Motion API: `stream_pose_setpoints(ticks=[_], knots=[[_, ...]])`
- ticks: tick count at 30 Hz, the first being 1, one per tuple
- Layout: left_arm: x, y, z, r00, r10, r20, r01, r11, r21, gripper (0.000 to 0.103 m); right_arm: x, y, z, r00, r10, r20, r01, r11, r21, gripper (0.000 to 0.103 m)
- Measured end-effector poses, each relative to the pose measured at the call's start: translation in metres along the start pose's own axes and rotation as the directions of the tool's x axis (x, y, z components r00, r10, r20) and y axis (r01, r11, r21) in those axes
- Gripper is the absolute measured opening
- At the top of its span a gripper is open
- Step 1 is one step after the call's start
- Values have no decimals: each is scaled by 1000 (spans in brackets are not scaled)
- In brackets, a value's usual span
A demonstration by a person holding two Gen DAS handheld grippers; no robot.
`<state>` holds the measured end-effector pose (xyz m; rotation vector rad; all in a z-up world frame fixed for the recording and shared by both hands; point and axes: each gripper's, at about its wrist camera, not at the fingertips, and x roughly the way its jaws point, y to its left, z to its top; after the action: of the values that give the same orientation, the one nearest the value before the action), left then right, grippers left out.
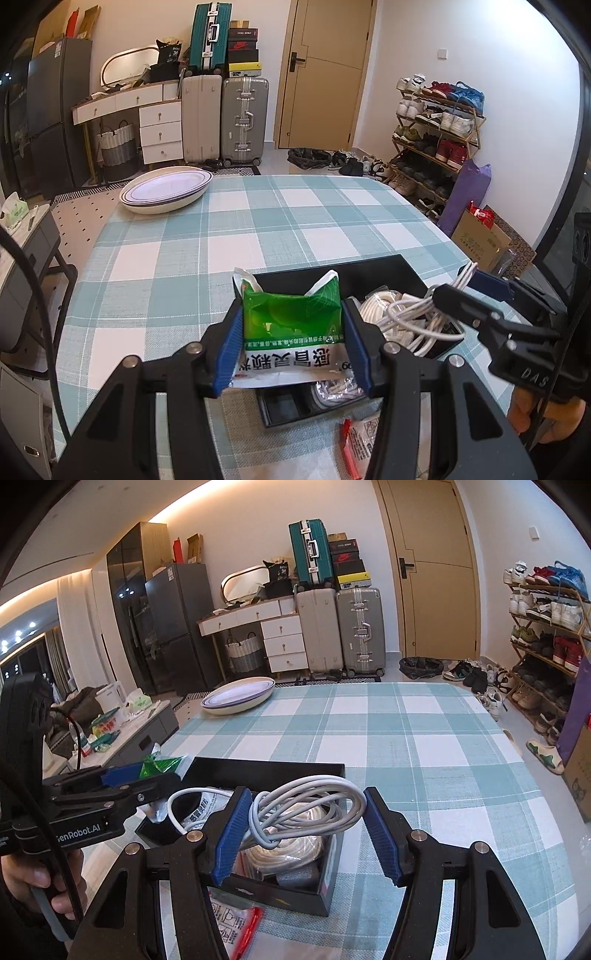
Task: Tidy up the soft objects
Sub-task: 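Lower the sachet and cable into the box and open both tools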
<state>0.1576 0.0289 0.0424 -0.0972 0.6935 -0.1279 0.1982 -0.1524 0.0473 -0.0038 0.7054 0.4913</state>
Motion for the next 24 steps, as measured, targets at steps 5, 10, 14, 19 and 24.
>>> stream_pose_setpoints(ticks=[5,10,14,19,24], knots=[[8,2,3,1000,4,-7,-4,1000,-8,50,12,7,-2,1000,-5,-22,4,999,-43,62],[14,4,6,1000,1,-9,-2,1000,-16,50,23,12,-4,999,-18,-45,14,995,-98,62],[19,7,9,1000,7,-11,-7,1000,-22,50,33,14,-5,998,-13,-67,6,994,-110,62],[22,10,9,1000,6,-15,-7,1000,-26,50,39,15,-6,997,-11,-78,0,989,-146,63],[24,10,10,1000,3,-13,-3,1000,-23,50,42,18,-7,996,-22,-89,3,978,-208,64]])
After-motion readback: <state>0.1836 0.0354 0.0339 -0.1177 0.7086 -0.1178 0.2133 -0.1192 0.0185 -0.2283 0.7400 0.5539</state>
